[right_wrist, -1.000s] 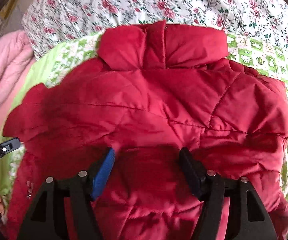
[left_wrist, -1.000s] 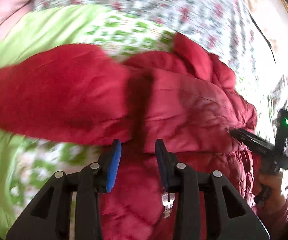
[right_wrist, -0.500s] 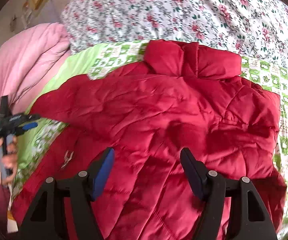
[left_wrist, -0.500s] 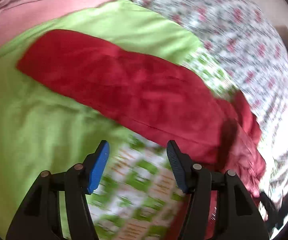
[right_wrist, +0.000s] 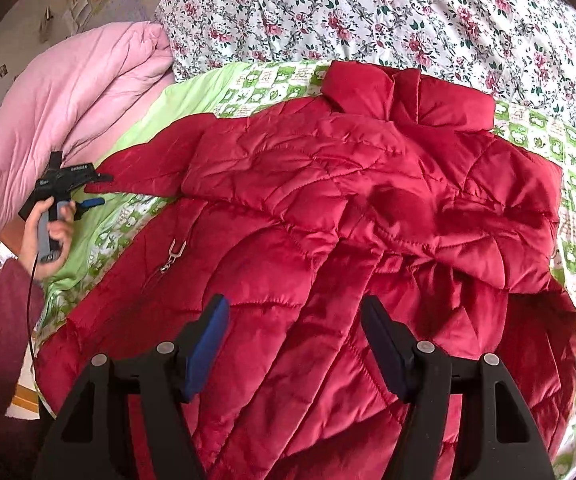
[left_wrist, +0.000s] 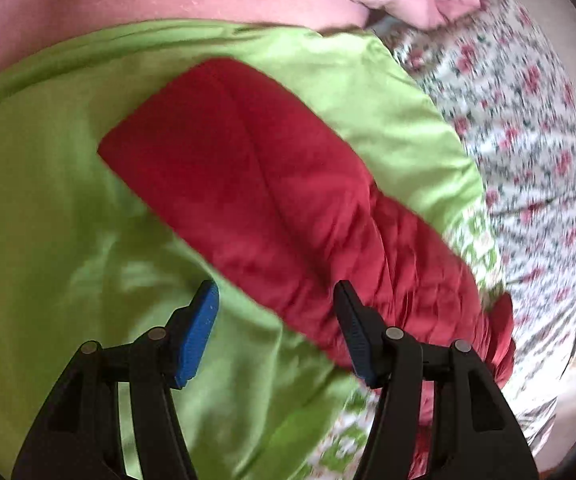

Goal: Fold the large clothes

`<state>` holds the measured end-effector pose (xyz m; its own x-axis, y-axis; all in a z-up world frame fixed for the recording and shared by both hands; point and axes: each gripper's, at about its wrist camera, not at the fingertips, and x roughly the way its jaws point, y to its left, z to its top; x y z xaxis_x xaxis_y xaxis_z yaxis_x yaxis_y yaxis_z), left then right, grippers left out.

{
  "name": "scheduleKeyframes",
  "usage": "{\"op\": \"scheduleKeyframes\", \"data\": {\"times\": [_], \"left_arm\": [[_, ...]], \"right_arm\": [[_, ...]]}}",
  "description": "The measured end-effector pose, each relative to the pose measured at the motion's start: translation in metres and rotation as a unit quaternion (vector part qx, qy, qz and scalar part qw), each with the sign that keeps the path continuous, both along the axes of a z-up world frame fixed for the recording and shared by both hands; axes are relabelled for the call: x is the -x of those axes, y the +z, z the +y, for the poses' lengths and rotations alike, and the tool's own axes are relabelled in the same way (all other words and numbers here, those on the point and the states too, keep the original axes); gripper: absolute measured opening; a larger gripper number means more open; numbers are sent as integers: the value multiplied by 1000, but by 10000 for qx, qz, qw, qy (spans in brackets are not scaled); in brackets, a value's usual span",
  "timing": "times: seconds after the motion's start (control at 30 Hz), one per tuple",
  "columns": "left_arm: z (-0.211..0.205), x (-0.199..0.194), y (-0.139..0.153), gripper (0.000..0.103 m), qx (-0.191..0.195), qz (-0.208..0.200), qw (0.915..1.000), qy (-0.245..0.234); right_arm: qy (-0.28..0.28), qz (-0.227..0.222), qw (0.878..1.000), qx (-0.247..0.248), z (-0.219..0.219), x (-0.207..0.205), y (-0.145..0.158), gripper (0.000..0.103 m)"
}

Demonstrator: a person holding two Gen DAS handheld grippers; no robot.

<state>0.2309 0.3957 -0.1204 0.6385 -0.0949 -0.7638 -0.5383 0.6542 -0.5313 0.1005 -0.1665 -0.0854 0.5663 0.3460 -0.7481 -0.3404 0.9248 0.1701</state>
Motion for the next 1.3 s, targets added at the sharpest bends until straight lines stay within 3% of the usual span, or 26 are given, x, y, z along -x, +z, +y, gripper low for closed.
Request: {"op": "scheduleKeyframes", "data": {"times": [0.17,0.2,0.23,0.3,0.33,0.57,0.87,1.1,1.3], "left_arm": [[4,-16,6,57,-196,-36,9998,87],[3,-21,8,49,-303,-21,9995,81],[1,-23,10,33,-408,-7,9991,73],[-1,-26,15,13,-550,-36,9985,30],[-2,-25,19,9,-575,-109,9983,24],[-31,-13,68,6,-1078,-731,9911,-284],[-115,-8,134,5,-1482,-1571,9687,-1225],[-184,-8,155,5,-1494,-1985,9475,-2011],[-245,-13,154,4,-1498,-2028,9285,-2727]], "right_arm": [[-43,79,10000,-11,-2,1,-3,69],[-47,95,9999,-24,-2,1,-4,69],[-33,106,9999,-41,-2,1,-4,69],[-27,107,9999,-50,-3,2,-4,69],[-27,93,9999,-42,-4,3,-3,69],[-217,87,9997,-111,-16,4,-3,69],[-365,45,9990,-262,-29,1,1,69],[-548,37,9978,-368,-47,0,3,69],[-778,29,9952,-597,-67,-4,3,69]]}}
